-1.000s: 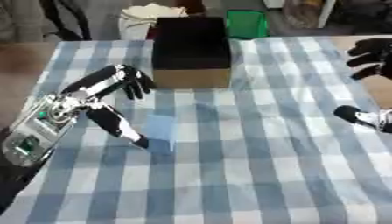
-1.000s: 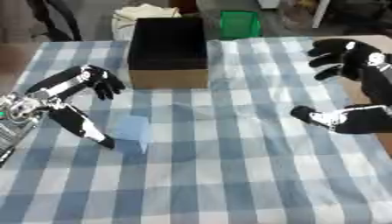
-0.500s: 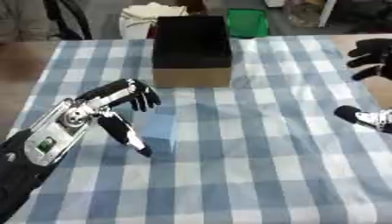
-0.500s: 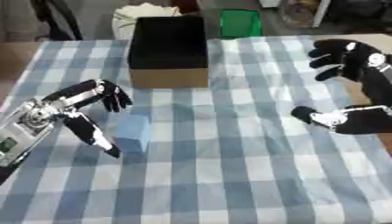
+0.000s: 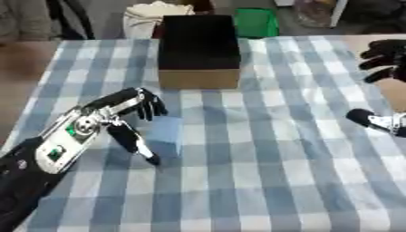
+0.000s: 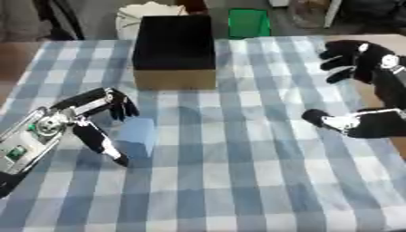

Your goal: Pick up objects on the table and place them in the box.

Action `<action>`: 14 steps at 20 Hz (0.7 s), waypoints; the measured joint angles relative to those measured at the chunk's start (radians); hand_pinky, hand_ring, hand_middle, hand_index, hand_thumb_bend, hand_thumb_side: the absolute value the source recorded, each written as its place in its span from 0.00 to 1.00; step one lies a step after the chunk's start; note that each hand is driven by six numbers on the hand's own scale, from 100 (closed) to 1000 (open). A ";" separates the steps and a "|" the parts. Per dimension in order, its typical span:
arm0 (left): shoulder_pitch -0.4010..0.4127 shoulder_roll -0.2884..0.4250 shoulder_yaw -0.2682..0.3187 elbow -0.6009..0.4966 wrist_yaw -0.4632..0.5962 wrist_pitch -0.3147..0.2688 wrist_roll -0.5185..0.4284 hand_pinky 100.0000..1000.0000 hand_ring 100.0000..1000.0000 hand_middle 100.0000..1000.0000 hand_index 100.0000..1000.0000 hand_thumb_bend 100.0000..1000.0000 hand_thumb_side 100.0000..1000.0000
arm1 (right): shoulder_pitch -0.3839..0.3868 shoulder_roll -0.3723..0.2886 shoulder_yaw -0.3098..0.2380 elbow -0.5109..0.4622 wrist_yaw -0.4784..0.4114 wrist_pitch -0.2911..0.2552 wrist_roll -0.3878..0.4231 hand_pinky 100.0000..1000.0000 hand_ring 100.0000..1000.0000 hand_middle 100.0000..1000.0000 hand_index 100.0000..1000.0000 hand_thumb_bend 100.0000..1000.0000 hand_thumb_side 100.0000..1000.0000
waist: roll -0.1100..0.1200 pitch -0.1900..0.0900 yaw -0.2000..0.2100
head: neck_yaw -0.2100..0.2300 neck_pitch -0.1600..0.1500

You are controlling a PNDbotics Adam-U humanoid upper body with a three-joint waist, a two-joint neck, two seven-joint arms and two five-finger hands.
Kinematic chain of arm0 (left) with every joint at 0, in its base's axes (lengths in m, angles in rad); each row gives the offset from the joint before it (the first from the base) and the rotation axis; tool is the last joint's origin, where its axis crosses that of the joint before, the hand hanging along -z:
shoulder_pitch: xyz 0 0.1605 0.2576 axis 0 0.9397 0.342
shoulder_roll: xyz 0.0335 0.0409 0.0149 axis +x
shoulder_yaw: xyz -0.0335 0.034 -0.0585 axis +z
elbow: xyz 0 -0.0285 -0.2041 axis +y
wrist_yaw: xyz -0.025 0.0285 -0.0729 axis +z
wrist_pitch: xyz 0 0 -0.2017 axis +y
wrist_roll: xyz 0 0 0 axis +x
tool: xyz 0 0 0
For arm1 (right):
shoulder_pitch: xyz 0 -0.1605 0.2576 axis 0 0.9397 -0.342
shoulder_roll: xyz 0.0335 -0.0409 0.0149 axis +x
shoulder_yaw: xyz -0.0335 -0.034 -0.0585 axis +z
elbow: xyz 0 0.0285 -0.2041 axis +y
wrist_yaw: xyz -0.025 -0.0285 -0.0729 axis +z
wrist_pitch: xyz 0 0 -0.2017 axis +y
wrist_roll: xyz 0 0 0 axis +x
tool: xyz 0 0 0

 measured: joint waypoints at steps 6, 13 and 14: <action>-0.005 -0.018 0.000 0.019 -0.032 0.008 0.045 0.51 0.47 0.45 0.60 1.00 0.19 | 0.003 0.000 0.000 0.004 0.000 0.000 0.000 0.64 0.75 0.72 0.85 0.57 0.00 | -0.001 0.000 -0.001 | -0.002 0.000; -0.012 -0.030 0.000 0.041 -0.059 0.019 0.082 0.46 0.40 0.37 0.52 0.94 0.17 | 0.005 0.001 0.000 0.006 0.000 0.000 0.000 0.63 0.75 0.72 0.85 0.56 0.00 | -0.001 0.000 -0.002 | -0.004 0.000; -0.012 -0.033 0.000 0.043 -0.061 0.021 0.086 0.45 0.38 0.35 0.50 0.91 0.14 | 0.005 0.001 0.000 0.006 0.000 0.000 0.000 0.63 0.75 0.72 0.85 0.56 0.00 | -0.001 0.000 -0.002 | -0.004 0.000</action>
